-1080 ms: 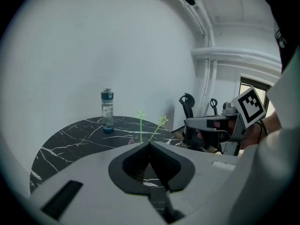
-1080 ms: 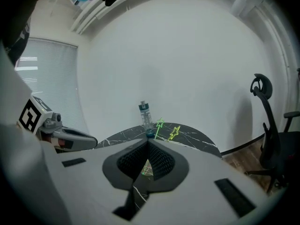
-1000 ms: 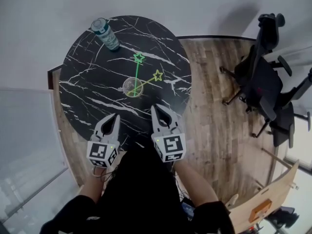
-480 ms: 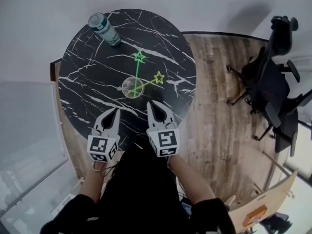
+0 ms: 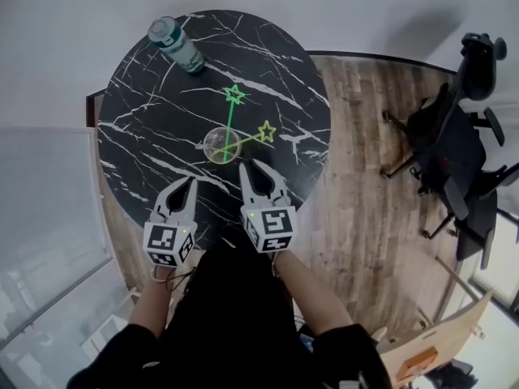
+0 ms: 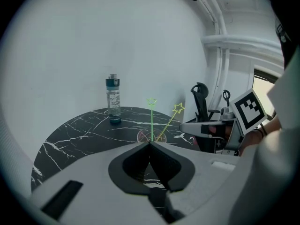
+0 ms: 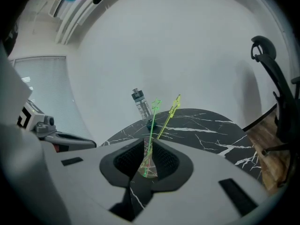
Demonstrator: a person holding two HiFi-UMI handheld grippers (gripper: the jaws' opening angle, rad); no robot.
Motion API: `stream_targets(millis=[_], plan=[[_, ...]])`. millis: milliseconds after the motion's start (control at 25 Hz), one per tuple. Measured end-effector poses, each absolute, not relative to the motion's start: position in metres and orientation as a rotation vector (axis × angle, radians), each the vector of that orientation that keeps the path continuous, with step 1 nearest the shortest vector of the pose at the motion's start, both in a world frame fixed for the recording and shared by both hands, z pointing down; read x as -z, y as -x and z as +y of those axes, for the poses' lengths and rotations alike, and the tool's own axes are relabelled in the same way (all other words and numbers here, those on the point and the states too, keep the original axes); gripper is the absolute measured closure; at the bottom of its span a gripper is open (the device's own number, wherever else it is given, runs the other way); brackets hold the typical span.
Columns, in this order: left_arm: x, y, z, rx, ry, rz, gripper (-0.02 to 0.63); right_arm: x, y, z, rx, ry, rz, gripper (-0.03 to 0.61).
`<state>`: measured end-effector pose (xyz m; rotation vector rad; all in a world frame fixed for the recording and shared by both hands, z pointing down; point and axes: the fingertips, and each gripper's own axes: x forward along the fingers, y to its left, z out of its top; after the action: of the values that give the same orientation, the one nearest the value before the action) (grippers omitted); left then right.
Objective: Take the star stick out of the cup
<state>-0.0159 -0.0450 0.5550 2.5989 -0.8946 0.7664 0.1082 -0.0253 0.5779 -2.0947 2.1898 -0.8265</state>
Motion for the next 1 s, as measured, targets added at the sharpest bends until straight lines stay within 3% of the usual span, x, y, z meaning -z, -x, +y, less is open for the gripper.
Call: stream_targets(millis=[1000], plan=[[-0.558, 0.02, -0.05, -0.784, -2.535, -0.997, 0.615, -0.595, -0.126, -0.064, 0.987, 1.938, 2.029, 0.476]])
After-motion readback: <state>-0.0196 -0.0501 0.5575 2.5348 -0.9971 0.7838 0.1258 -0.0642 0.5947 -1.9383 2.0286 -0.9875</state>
